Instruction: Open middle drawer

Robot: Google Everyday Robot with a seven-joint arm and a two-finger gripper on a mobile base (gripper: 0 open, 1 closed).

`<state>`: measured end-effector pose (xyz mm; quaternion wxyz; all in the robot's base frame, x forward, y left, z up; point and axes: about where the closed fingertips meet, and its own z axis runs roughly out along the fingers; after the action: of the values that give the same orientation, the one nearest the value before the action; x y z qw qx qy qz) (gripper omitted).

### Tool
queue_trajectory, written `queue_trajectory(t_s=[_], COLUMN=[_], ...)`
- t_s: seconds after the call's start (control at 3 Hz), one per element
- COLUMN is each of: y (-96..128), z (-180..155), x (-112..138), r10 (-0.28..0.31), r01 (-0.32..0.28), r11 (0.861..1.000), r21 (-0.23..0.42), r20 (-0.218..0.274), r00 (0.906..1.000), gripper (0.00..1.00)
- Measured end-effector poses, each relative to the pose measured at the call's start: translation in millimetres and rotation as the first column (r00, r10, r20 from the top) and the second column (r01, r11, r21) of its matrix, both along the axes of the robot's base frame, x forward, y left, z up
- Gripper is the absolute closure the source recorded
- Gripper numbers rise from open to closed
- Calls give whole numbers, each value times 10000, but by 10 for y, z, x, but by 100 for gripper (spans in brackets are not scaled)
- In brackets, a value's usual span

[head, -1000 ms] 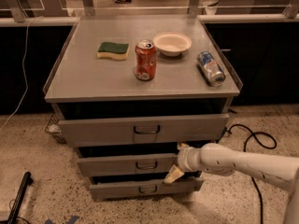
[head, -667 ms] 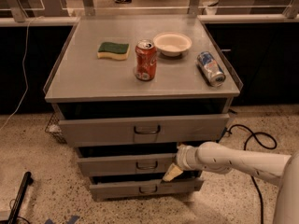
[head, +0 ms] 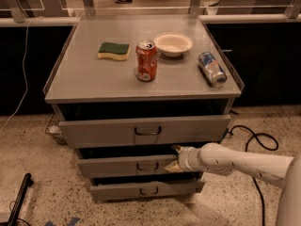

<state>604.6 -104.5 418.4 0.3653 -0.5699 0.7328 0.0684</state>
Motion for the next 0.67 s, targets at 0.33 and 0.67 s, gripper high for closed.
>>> queue_trajectory(t_s=[0.33, 0.67], y=[0, 1], z=[0, 0], x=[0, 0], r10=[0, 1], r01=[0, -1], r11=[10000, 10000], r21=[0, 0], r20=[0, -1], r00=[10000, 10000], gripper=[64, 88])
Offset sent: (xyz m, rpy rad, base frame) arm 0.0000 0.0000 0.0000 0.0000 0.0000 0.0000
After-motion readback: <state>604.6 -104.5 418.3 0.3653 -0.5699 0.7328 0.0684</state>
